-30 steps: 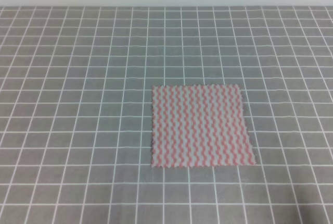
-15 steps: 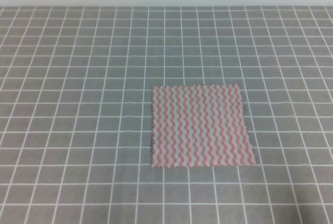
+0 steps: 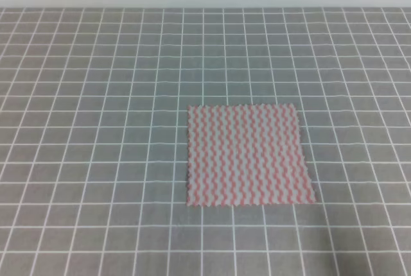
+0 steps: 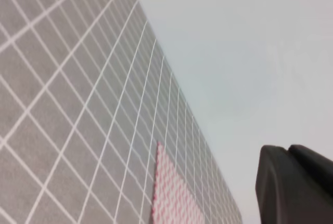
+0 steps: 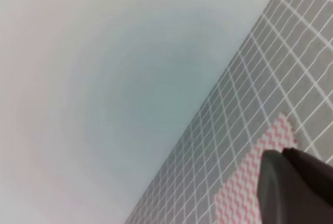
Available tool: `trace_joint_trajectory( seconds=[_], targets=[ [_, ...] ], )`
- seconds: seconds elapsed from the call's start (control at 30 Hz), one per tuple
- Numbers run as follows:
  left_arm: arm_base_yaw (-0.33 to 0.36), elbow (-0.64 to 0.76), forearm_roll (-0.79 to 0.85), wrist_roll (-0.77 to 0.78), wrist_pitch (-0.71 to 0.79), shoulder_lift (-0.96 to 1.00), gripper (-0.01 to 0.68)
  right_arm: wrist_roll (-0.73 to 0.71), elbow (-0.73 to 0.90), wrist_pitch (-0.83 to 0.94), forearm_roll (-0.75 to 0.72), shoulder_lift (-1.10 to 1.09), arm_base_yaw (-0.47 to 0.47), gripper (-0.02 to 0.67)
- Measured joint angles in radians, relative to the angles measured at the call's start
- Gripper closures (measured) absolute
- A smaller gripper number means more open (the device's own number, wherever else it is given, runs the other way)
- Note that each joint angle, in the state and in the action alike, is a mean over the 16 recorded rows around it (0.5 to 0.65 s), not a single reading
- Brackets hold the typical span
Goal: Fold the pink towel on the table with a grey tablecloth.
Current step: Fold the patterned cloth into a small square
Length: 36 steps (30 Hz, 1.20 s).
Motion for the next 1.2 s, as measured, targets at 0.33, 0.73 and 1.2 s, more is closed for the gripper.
trace_joint_trajectory(
  seconds=[0.33, 0.73, 1.2],
  targets=[
    [0.000, 0.000, -0.044, -0.007, -0.007, 0.000, 0.674, 0.000, -0.007, -0.011, 0.011, 0.009, 0.000, 0.666],
    [0.000, -0.003, 0.020, 0.045, -0.080, 0.045, 0.674, -0.070, -0.004, 0.028, 0.001, 0.005, 0.000, 0.666],
    [-0.052, -0.274, 0.184, 0.261, -0.136, 0.359, 0.674, -0.389, -0.068, 0.199, -0.002, 0.057, 0.000, 0.666]
  ],
)
